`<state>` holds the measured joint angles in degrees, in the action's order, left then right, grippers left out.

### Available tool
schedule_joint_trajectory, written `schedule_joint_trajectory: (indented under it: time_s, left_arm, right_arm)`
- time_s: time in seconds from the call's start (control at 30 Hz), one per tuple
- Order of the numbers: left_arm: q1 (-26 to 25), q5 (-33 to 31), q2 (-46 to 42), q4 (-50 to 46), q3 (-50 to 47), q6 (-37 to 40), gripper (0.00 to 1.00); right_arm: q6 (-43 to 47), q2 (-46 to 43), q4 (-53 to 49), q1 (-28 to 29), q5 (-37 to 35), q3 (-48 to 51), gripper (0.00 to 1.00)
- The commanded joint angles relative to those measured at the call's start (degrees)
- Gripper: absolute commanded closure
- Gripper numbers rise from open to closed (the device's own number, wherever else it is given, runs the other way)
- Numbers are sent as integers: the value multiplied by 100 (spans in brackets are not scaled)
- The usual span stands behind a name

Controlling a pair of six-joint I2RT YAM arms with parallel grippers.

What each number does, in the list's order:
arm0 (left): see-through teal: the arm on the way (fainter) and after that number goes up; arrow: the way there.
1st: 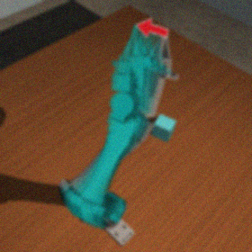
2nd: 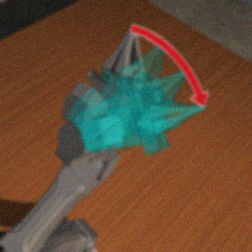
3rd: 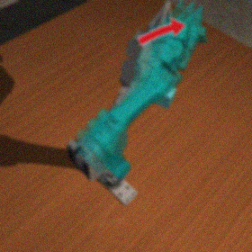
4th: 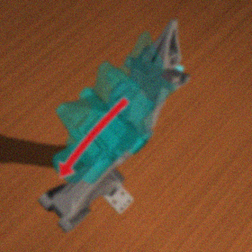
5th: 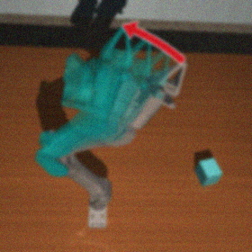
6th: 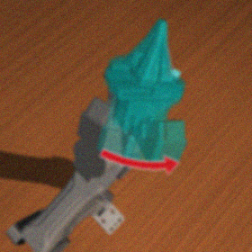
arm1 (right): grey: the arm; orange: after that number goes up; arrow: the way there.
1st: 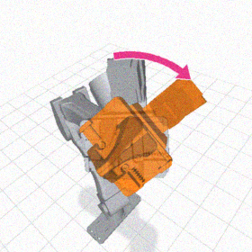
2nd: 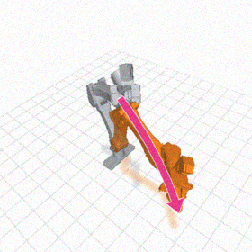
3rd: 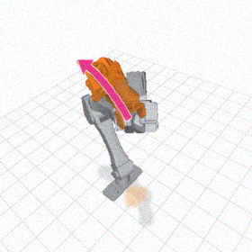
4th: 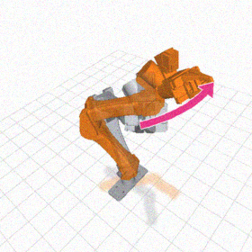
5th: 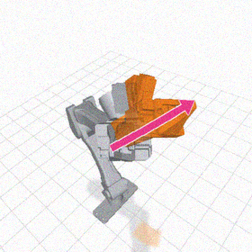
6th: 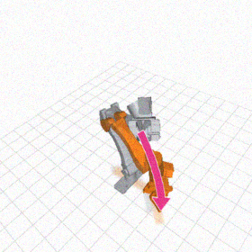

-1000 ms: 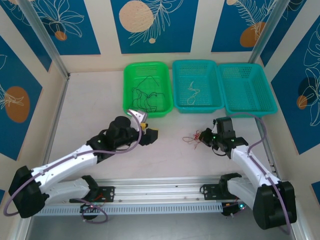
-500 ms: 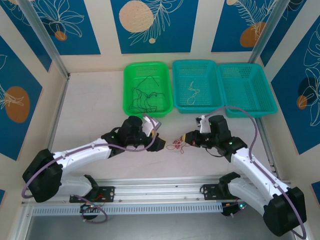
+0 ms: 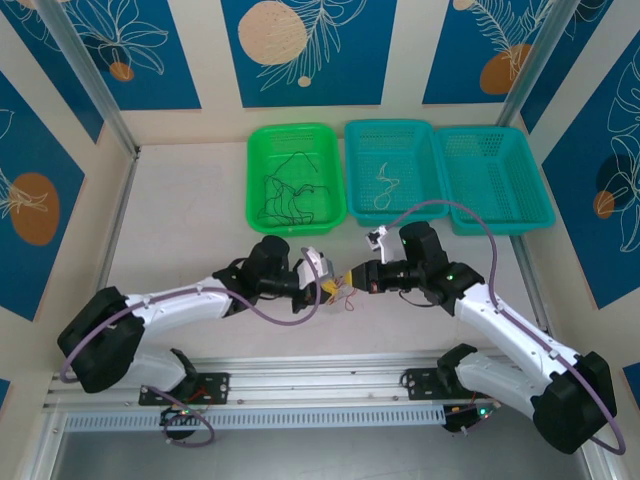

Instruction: Untangle the cables

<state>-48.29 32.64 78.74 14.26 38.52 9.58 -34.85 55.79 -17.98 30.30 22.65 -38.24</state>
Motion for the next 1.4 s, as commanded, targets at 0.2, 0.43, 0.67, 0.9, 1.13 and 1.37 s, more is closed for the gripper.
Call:
schedule_joint_trajectory:
  time_s: [0.2,0.43,0.67,0.9,1.13,1.37]
  left_arm:
    - [-45,-183,-707,587,-363,-324,100]
    - [-41,-593,-1609,301,-544,-537,100]
    - [-41,-1266,-1690,-87,-584,-278,96]
    - [-31,-1307,-874,688,-491,-940,70]
    - [-31,-1029,-619,761,-384,-607,58]
    - [-31,-612,-312,445,44,602,54]
  right_arm:
    - [-720,313,-1034,-131,-2708,-22,93]
    - [-1895,586,-795,-1377,-3061,1077,94]
    - [-734,116,-94,-1619,-1338,1176,100]
    - [-533,-741,128,-1510,-276,737,100]
    - [-516,-1037,387,-1382,443,680,100]
    - [-434,-982,555,-1052,707,617,100]
